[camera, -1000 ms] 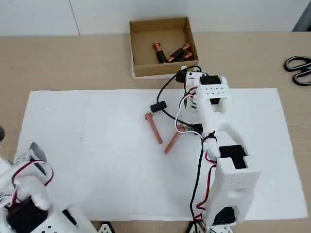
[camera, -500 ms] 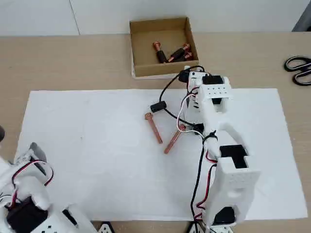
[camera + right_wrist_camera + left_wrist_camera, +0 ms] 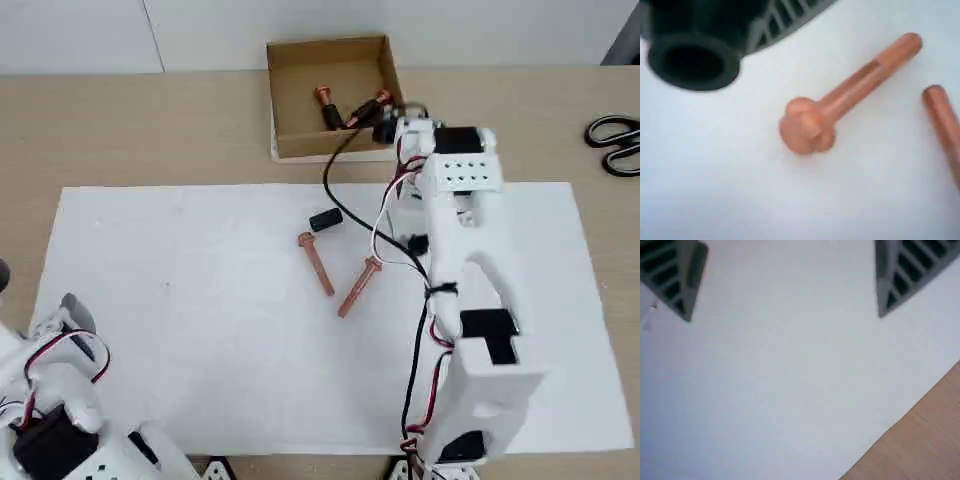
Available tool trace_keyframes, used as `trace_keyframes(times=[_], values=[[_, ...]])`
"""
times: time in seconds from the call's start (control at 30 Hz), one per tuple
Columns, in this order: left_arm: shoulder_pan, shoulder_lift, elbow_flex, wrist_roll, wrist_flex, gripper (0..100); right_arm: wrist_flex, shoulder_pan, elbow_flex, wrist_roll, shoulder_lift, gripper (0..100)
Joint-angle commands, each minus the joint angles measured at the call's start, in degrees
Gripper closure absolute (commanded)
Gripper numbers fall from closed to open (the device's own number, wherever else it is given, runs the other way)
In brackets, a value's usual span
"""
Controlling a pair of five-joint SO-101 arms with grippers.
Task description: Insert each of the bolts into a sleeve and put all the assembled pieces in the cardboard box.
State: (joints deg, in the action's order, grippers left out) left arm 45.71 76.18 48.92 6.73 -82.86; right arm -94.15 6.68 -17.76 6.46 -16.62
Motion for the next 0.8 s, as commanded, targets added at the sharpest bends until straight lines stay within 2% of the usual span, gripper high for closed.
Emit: trace_keyframes(times=[0.0,0.17,0.33,0.43,0.6,0.77], values=[[-1.4,-0.2,-0.9,-2.4,0.4,77,-2.0,-0.6,-4.5,1.0,9.2,99.5],[-9.9,-6.9,-4.4,-5.1,0.2,77,-2.2,-1.2,-2.3,1.0,13.8,99.5],[-15.1,-24.2,-21.8,-4.7,-1.4,77,-2.2,-2.5,-1.1,1.0,15.1,99.5],[-19.3,-37.1,-33.4,-1.3,-5.5,77,-2.2,-2.6,-1.1,1.0,14.9,99.5],[-31.3,-57.9,-51.7,4.5,-15.6,77,-2.2,-2.8,-1.1,1.0,14.9,99.5],[-44.4,-71.7,-63.1,6.4,-17.2,77,-1.9,-5.7,-1.1,1.0,15.1,99.5]])
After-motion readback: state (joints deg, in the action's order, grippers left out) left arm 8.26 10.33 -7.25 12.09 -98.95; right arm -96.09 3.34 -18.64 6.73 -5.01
